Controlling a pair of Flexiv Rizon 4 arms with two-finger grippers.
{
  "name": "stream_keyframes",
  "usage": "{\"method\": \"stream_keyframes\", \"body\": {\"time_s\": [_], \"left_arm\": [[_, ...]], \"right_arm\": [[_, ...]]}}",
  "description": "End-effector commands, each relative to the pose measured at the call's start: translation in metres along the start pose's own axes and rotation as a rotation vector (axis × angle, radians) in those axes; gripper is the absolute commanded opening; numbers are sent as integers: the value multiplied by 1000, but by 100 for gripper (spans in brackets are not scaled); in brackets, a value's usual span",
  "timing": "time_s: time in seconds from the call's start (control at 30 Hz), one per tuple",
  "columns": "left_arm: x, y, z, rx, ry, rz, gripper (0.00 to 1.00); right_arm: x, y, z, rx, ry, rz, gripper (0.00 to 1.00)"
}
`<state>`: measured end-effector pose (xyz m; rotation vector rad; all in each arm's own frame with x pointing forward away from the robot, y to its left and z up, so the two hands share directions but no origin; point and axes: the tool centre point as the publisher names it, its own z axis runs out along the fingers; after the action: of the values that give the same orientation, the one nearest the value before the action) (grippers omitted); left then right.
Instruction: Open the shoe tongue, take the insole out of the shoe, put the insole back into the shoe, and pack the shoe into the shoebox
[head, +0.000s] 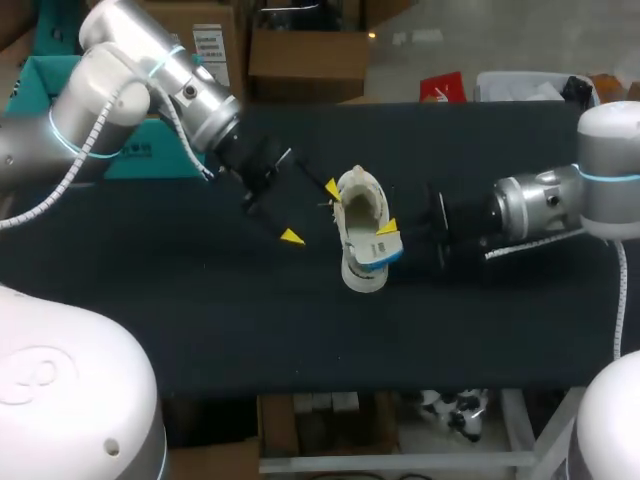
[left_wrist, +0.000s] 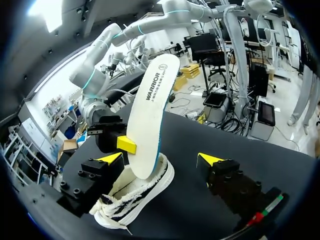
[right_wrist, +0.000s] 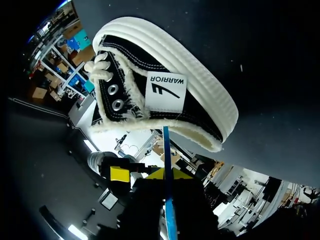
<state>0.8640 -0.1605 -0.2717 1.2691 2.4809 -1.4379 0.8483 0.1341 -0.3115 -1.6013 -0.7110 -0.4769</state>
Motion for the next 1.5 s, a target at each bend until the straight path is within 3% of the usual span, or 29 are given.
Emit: {"method": "stream_keyframes", "body": {"time_s": [0.03,0.07,0.23,0.33,0.7,0.8,0.87,1.13,1.17,1.23,1.3,1.5], "left_arm": [[5,-4,8,-19,-195,12,100],[5,-4,10,-17,-212,20,100],[2,-3,25,-25,-254,47,73],[-1,-1,35,-27,-273,60,70],[-12,1,48,-40,-340,94,38],[-12,2,48,-23,-326,93,25],[-13,3,47,-7,-315,95,0],[-14,6,49,-25,-297,104,0],[-15,6,49,-30,-294,108,0],[-17,7,51,-41,-286,115,0],[-18,9,52,-53,-279,126,0],[-24,14,55,-67,-258,169,0]], "right_arm": [[-6,-10,2,-34,43,-13,0],[-6,-11,3,-38,51,-16,0],[-3,-14,6,-50,74,-7,0],[0,-16,11,-56,80,2,0],[2,-11,19,-53,83,28,0],[1,-11,19,-54,84,30,0],[1,-10,19,-55,85,31,0],[1,-9,17,-56,89,33,0],[1,-10,16,-57,89,32,18],[1,-13,16,-64,87,26,74],[1,-16,16,-74,80,25,99],[-2,-25,14,-124,70,18,100]]}}
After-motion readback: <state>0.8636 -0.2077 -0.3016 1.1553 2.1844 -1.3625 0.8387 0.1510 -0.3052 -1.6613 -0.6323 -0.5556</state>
